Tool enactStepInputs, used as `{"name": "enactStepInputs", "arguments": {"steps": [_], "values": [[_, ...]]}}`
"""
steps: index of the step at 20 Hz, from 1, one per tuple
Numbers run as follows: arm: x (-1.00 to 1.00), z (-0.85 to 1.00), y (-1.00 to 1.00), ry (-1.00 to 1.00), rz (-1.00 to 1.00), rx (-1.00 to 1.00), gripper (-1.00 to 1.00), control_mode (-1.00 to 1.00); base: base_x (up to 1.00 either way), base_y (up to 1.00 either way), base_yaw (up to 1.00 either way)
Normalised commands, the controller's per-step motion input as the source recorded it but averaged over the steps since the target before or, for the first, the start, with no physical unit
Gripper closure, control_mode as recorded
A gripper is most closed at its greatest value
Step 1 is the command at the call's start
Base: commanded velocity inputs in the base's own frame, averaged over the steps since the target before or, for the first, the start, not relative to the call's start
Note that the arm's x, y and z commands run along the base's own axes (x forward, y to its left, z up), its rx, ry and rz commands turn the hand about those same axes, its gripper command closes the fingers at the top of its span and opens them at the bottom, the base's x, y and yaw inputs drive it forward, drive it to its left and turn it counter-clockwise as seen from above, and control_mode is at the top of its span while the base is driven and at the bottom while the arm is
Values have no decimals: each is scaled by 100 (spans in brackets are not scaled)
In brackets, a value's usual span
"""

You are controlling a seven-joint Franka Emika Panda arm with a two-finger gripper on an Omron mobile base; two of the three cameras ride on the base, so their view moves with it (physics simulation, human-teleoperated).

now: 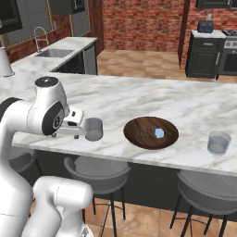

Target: There are four ice cubes in the ice bowl. Place two ice cubes in each glass of water.

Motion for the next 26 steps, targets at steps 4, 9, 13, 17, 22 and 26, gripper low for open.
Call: {"name": "enactStepInputs", "arguments": {"steps": [4,9,13,17,22,26], "values": [[-10,0,0,0,0,0,-100,100,-5,-3,0],[0,0,0,0,0,0,-100,100,-5,-42,0],[0,0,0,0,0,0,-100,100,0,-62,0],[0,0,0,0,0,0,-100,100,0,-51,0],[0,0,0,0,0,0,-100,100,0,-43,0],[0,0,0,0,0,0,-100,100,0,-53,0]]}}
